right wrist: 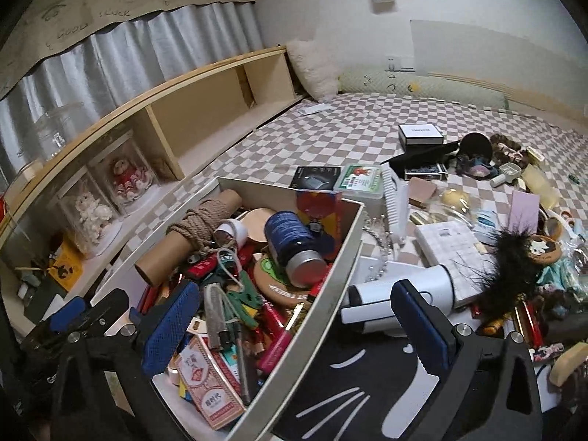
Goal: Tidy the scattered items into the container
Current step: 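Move both grippers out of the box back over the mat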
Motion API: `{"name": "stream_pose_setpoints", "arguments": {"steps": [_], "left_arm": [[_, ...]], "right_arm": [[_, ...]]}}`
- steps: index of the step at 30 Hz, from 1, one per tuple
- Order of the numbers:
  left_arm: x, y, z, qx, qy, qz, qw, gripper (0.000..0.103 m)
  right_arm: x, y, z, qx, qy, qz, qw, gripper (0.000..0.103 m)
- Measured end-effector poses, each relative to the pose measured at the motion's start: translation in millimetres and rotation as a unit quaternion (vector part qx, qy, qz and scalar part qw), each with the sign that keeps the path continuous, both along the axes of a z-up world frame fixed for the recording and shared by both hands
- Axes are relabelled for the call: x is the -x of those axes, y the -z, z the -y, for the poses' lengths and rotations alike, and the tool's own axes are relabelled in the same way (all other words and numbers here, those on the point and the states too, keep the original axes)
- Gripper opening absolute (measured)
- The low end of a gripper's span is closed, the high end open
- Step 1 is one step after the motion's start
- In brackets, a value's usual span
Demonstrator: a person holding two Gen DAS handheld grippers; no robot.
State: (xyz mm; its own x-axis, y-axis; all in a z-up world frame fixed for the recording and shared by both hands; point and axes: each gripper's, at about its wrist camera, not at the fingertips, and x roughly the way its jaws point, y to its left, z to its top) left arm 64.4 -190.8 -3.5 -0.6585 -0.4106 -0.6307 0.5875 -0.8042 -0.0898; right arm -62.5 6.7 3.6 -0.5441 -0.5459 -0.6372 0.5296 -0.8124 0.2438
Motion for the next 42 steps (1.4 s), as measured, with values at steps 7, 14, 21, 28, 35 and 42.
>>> {"name": "stream_pose_setpoints", "arguments": {"steps": [7, 14, 21, 28, 35, 42], "left_arm": [[10.0, -7.2, -25.8, 0.006, 0.047, -0.009, 0.9988, 0.102], [21.9, -5.8, -53.2, -0.003, 0.094, -0.021, 0.9953, 0.102], [35.3, -5.4, -84.9, -0.004, 0.144, -0.031, 0.9891, 0.102], [51.4, -2.9, -120.4, 0.009, 0.198, -0.031, 0.9797, 0.102], [67.2, 10.7, -143.5, 0.007, 0.239, -0.027, 0.9707, 0.102], [75.7, 21.6, -163.3, 0.033, 0.267, -0.023, 0.9629, 0.102]], "right_arm": [[2.2, 1.9, -24.7, -0.013, 0.014, -0.006, 1.0, 0.103], [6.5, 6.0, -61.3, -0.031, 0.048, -0.02, 0.998, 0.103], [11.8, 10.6, -96.9, -0.033, 0.08, -0.016, 0.996, 0.103], [12.8, 16.1, -129.2, -0.049, 0.106, -0.015, 0.993, 0.103], [12.3, 25.0, -158.0, -0.08, 0.139, -0.021, 0.987, 0.103], [-2.4, 35.6, -176.2, -0.105, 0.1, -0.063, 0.987, 0.103]]}}
